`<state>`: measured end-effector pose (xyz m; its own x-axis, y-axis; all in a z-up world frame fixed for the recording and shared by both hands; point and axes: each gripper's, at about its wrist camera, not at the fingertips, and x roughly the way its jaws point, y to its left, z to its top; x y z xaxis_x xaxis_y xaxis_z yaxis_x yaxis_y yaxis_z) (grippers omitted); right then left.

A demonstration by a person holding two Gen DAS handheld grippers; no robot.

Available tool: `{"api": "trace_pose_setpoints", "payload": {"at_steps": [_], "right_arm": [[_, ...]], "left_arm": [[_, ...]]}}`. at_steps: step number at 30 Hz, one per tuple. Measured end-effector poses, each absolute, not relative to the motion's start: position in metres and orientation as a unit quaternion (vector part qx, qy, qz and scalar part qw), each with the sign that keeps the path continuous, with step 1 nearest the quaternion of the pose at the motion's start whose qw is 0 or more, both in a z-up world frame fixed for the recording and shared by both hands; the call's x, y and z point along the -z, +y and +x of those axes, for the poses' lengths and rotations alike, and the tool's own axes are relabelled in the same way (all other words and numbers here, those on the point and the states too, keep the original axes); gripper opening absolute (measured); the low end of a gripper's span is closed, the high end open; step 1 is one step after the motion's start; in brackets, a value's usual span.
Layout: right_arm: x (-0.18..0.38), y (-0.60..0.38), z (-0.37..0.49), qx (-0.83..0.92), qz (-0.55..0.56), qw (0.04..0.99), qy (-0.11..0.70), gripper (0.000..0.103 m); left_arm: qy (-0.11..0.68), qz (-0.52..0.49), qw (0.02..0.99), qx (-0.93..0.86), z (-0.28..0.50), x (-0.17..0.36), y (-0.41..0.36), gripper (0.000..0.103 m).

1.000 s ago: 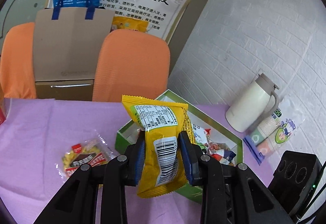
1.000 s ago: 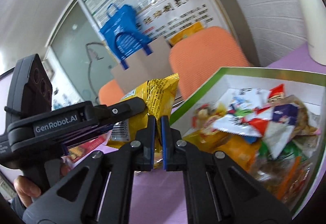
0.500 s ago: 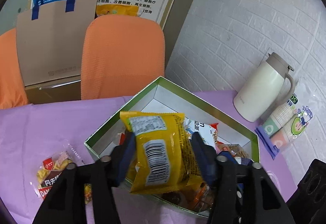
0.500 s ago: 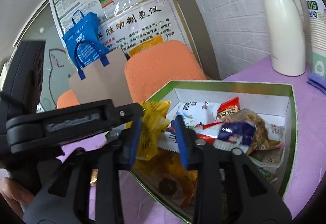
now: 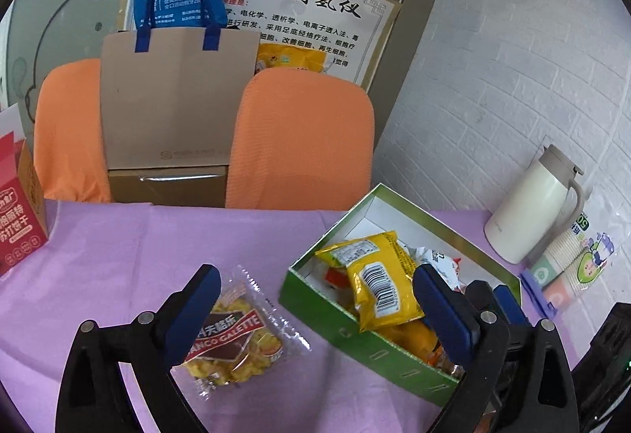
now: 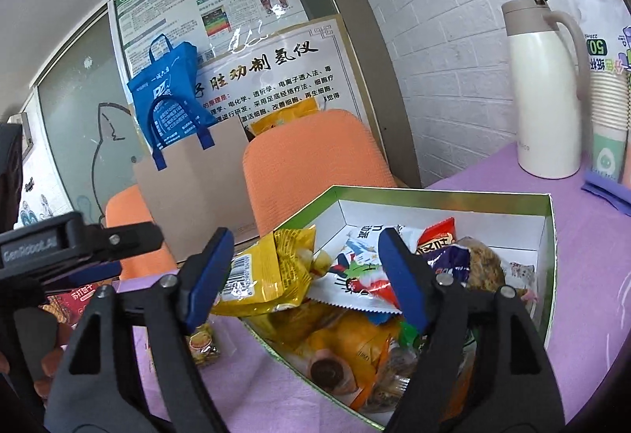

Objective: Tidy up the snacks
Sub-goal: 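Move both tools to the clear 'DANCO GALETTE' bag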

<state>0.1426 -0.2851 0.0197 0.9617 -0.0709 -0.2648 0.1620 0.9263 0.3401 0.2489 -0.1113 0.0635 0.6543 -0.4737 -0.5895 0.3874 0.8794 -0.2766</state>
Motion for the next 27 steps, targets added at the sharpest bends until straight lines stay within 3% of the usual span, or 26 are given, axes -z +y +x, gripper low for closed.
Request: {"api": "trace_pose_setpoints", "payload": {"at_steps": [10, 14, 17, 22, 27], "right_arm": [[-0.028, -0.232, 0.145, -0.050, 0.124, 0.980, 0.146, 0.080], [-0.022, -0.205, 0.155, -0.100, 0.094, 0.971, 0.196, 0.080], [-0.013, -0.191, 0.167, -0.132, 0.099, 0.953, 0.255, 0.071], [0.008, -0.182, 0.181, -0.159, 0.119, 0.926, 0.320, 0.068], [0.019, -0.184, 0.186, -0.144, 0.118, 0.920, 0.345, 0.068]], "left_arm": [[0.359, -0.076, 0.912, 0.182, 0.244, -0.043, -0.042, 0.100], [0.367, -0.094, 0.911, 0.162, 0.251, -0.028, -0.011, 0.100], [0.371, -0.098, 0.912, 0.149, 0.256, -0.020, 0.003, 0.100], [0.389, -0.115, 0.899, 0.165, 0.269, -0.004, 0.008, 0.099], [0.423, -0.108, 0.878, 0.196, 0.286, 0.021, -0.012, 0.089]]}}
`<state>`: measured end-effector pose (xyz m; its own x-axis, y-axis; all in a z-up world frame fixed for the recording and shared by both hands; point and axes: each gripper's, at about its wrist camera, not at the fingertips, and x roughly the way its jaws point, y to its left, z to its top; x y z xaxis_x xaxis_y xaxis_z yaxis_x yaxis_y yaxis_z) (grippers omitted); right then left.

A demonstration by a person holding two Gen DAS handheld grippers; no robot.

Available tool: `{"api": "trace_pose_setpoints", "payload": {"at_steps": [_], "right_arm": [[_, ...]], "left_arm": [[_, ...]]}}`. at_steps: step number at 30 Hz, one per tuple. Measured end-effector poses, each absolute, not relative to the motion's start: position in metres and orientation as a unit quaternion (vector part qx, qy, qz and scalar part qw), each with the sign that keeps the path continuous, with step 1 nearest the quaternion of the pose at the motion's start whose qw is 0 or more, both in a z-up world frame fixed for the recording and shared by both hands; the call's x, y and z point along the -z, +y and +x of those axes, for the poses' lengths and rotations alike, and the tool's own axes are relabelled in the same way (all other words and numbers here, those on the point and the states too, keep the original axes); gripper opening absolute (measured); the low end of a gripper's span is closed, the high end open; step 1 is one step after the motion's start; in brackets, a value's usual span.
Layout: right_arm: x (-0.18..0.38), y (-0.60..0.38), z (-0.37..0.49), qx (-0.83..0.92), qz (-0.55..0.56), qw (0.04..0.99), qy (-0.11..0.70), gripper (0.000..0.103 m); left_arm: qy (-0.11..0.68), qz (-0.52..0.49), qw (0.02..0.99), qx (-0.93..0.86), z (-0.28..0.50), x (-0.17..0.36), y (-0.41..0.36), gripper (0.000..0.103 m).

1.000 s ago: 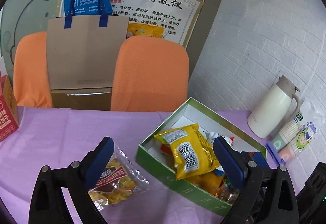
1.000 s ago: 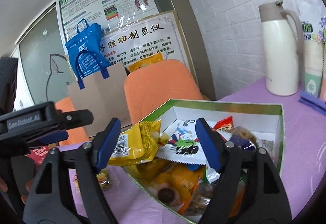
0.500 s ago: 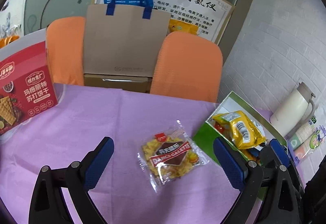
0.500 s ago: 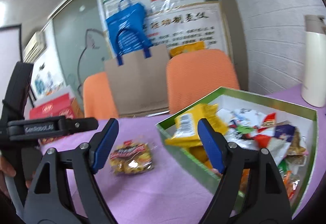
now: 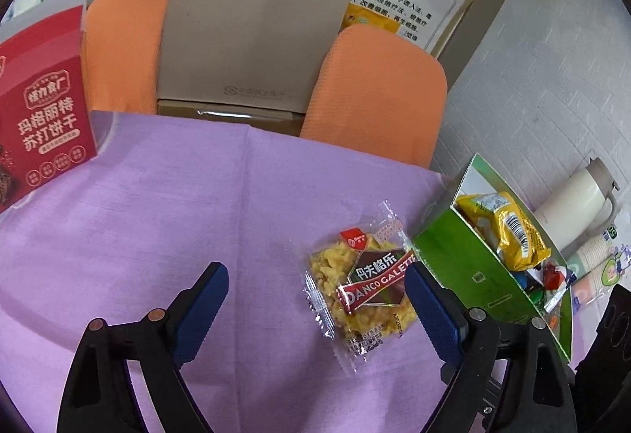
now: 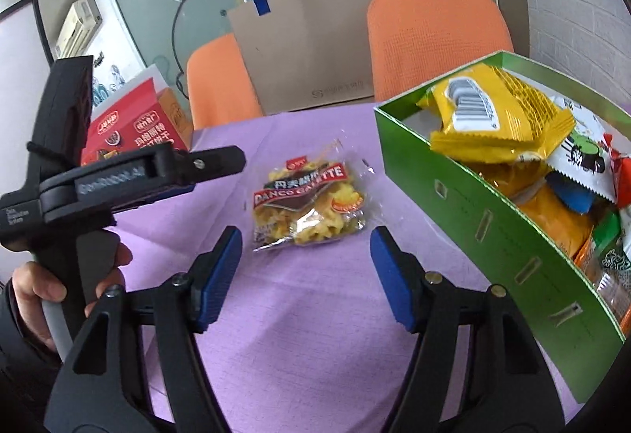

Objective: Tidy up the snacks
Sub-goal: 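Move both tools to the clear 'DANCO GALETTE' bag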

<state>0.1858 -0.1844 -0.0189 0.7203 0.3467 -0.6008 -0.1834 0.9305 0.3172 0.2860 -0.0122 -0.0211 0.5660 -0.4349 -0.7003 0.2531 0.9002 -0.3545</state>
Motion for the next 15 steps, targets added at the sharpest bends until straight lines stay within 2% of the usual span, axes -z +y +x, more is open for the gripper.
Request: {"api": "trace_pose_setpoints", "payload": {"at_steps": [2, 4, 8, 10, 13, 15], "right_arm": [[0.023, -0.188, 0.188, -0.140, 0.127, 0.916, 0.354, 0.068], [0.026, -0.191, 0.190, -0.134, 0.134, 0.913, 0.360, 0.068], [0.030, -0.196, 0.191, -0.129, 0.140, 0.911, 0.365, 0.068], [0.031, -0.198, 0.193, -0.126, 0.141, 0.911, 0.366, 0.068], [0.033, -0.201, 0.193, -0.122, 0.145, 0.910, 0.367, 0.068], [0.033, -0.203, 0.193, -0.121, 0.148, 0.910, 0.367, 0.068]], "left_arm": [[0.439, -0.112, 0.868, 0.202, 0.294, 0.034, -0.018, 0.081], [0.456, -0.123, 0.856, 0.211, 0.299, 0.044, -0.021, 0.068], [0.465, -0.148, 0.843, 0.228, 0.307, 0.055, -0.026, 0.053], [0.465, -0.158, 0.838, 0.237, 0.309, 0.054, -0.027, 0.035], [0.463, -0.155, 0.839, 0.241, 0.307, 0.050, -0.027, 0.025], [0.464, -0.154, 0.837, 0.245, 0.303, 0.048, -0.024, 0.021]]}}
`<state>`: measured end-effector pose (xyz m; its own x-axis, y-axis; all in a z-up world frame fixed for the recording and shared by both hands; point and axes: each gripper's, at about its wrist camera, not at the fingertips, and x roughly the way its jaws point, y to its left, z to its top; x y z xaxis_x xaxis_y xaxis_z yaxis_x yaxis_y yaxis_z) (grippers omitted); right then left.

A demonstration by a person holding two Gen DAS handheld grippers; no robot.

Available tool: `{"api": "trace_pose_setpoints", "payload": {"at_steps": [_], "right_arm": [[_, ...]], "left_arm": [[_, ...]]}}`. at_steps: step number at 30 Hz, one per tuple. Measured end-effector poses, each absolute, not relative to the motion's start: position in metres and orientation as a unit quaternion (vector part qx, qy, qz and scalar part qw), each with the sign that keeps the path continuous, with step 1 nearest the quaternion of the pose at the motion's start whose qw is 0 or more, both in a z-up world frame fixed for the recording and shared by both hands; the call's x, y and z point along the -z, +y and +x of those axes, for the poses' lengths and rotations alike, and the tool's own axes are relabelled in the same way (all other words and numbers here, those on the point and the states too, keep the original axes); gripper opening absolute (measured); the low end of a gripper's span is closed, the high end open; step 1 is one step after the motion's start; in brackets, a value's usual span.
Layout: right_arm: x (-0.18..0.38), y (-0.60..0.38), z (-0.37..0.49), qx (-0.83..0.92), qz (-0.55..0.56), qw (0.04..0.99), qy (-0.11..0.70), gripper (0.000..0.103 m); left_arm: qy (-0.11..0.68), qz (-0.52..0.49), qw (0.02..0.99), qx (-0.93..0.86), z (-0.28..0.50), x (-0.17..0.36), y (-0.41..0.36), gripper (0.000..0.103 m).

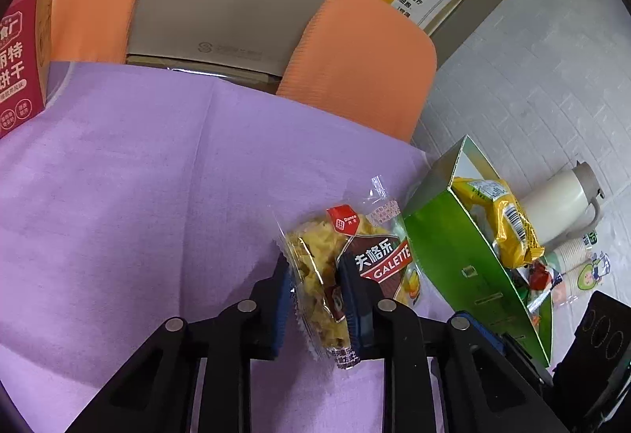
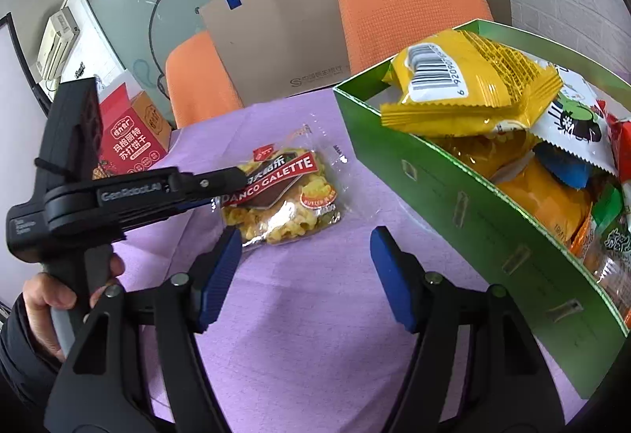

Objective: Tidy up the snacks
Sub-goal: 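Move both tools to the clear 'DANCO GALETTE' bag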

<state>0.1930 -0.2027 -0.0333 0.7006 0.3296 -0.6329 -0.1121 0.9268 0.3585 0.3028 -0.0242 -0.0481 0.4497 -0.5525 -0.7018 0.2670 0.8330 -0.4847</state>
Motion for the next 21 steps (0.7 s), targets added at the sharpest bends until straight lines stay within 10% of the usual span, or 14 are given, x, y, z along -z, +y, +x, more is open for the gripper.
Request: {"api": "trace_pose_setpoints", "payload": {"at_steps": [11, 15, 21], "right_arm": [[0.033, -0.200, 0.189, -0.161, 0.176, 0.899, 0.366, 0.068], [0.033, -0.190, 0.190, -0.186, 0.175, 0.892, 0.374, 0.068], [0.040, -0.172, 0.192, -0.222, 0.170, 0.873, 0.400, 0.068]], "left_arm": [[0.486, -0.123, 0.824, 0.265, 0.248, 0.038, 0.026, 0.021], [0.477, -0.140, 0.835, 0.234, 0.227, 0.033, 0.053, 0.051], [0.480, -0.152, 0.828, 0.246, 0.207, 0.037, 0.062, 0.052]]}}
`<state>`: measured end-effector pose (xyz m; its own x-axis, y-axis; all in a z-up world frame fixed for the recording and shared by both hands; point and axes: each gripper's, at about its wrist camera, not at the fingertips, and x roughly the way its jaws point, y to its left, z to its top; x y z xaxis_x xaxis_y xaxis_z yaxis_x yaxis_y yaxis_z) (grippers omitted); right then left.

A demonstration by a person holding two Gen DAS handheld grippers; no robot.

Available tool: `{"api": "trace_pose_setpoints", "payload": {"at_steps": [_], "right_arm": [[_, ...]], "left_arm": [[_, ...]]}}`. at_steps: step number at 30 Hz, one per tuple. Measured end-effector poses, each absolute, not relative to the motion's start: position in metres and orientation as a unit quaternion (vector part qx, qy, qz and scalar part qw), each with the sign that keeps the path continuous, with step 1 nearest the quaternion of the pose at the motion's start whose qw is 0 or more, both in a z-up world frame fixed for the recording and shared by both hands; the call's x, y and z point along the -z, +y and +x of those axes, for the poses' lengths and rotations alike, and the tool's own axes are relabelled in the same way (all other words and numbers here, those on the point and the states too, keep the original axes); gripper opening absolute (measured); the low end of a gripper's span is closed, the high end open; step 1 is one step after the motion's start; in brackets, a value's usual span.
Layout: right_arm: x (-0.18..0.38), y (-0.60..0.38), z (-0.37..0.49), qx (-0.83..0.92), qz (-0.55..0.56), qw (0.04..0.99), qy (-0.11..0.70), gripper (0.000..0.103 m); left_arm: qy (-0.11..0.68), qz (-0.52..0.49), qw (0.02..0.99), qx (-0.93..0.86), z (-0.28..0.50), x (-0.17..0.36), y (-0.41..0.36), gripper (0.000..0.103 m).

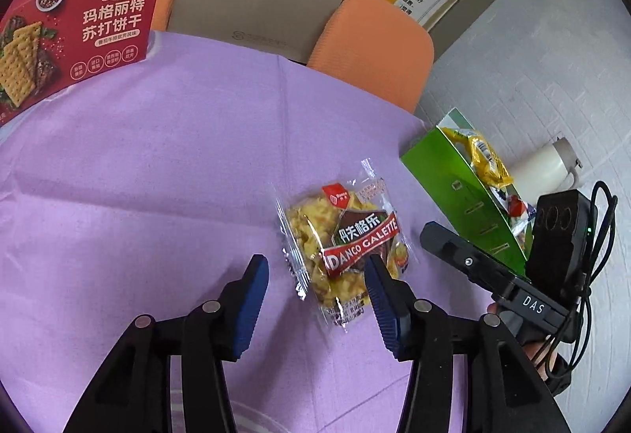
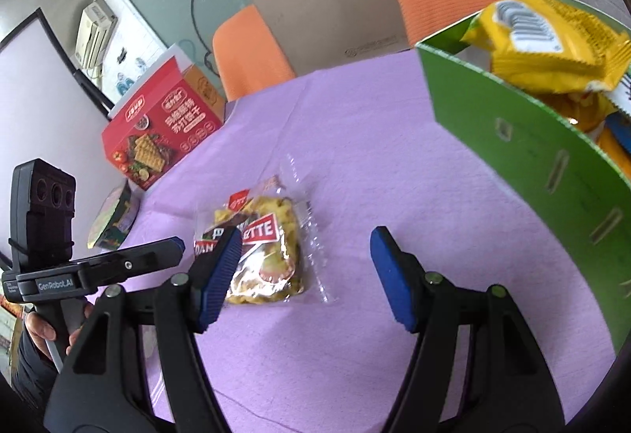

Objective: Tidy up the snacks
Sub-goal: 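Move both tools to the clear 'DANCO GALETTE' bag, then close both tools on the 'DANCO GALETTE' bag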

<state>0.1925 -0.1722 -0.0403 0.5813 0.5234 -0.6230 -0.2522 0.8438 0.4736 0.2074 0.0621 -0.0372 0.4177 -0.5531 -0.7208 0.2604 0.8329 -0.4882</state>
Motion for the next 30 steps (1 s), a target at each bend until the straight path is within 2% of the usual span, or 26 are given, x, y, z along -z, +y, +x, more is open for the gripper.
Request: {"api": "trace_pose_setpoints", "payload": {"at_steps": [5, 6, 8, 13, 17, 18, 19, 20, 25, 30], "right_arm": [[0.047, -0.165, 0.193, -0.229, 0.158, 0.867, 0.414, 0.068], [0.048, -0.165, 0.193, -0.231, 0.159, 0.865, 0.416, 0.066], [0.052, -0.165, 0.195, -0.242, 0.169, 0.857, 0.422, 0.052], [0.055, -0.164, 0.196, -0.252, 0.178, 0.851, 0.426, 0.049], [0.054, -0.159, 0.194, -0.254, 0.170, 0.855, 0.418, 0.029], [0.052, -0.159, 0.193, -0.253, 0.167, 0.858, 0.415, 0.023], [0.049, -0.160, 0.192, -0.253, 0.169, 0.861, 0.408, 0.016], [0.046, -0.162, 0.191, -0.252, 0.172, 0.863, 0.402, 0.014], [0.024, -0.170, 0.180, -0.254, 0.183, 0.881, 0.354, 0.013], [-0.010, -0.194, 0.161, -0.238, 0.201, 0.911, 0.270, 0.013]], "left_arm": [[0.483, -0.168, 0.824, 0.246, 0.211, 0.044, 0.057, 0.052], [0.482, -0.172, 0.822, 0.249, 0.211, 0.045, 0.056, 0.051], [0.482, -0.167, 0.824, 0.248, 0.212, 0.046, 0.053, 0.050], [0.489, -0.167, 0.820, 0.247, 0.215, 0.052, 0.047, 0.046], [0.487, -0.169, 0.824, 0.234, 0.214, 0.056, 0.044, 0.042], [0.486, -0.174, 0.825, 0.231, 0.213, 0.056, 0.045, 0.039], [0.482, -0.179, 0.827, 0.227, 0.212, 0.054, 0.047, 0.029], [0.479, -0.180, 0.830, 0.224, 0.212, 0.050, 0.049, 0.025], [0.457, -0.176, 0.841, 0.231, 0.208, 0.022, 0.044, 0.023], [0.426, -0.163, 0.854, 0.249, 0.212, -0.018, 0.023, 0.023]]}}
